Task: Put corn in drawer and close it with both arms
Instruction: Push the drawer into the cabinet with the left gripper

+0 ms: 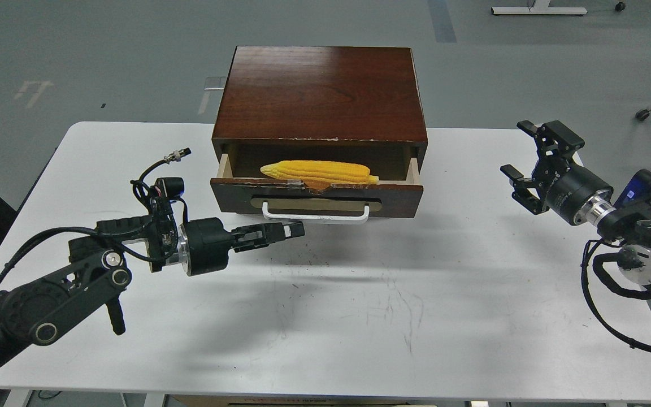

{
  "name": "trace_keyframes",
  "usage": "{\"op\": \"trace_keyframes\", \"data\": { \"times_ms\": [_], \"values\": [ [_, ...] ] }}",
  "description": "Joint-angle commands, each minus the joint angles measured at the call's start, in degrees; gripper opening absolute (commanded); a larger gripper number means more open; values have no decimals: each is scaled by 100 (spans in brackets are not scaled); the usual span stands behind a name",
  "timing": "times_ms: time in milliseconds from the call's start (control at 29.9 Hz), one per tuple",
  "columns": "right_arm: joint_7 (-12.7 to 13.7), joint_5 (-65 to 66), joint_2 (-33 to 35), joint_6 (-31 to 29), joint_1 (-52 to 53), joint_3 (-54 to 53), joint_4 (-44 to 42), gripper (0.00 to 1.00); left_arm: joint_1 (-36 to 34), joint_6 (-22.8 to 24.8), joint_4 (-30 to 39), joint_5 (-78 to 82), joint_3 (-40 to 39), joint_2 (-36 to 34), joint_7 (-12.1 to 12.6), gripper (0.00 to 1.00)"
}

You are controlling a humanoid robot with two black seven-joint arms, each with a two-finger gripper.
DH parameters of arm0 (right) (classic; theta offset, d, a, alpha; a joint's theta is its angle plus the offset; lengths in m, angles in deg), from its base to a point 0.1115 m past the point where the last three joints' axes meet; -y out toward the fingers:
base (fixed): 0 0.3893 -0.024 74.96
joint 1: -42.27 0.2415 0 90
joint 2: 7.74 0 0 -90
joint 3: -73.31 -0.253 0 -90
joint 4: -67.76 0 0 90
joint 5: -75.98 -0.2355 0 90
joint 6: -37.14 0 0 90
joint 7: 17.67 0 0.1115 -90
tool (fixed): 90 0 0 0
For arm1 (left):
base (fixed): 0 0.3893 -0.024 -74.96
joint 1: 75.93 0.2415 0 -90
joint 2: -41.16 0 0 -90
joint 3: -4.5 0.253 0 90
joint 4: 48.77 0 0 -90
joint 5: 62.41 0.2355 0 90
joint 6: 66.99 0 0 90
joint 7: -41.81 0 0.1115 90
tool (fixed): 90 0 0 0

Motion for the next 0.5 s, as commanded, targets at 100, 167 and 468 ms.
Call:
{"op": "trace_keyframes", "data": {
  "times_ms": [100, 167, 468],
  "values": [
    [0, 0, 9, 0, -9, 0, 0, 96, -206, -1, -235, -336, 70, 31, -1, 0],
    [0, 0, 9, 0, -9, 0, 0, 96, -259, -1, -324, -407, 79, 40, -1, 0],
    [0, 0, 9, 26, -44, 0, 9, 96, -365, -1, -561, -460, 97, 57, -1, 0]
  ]
}}
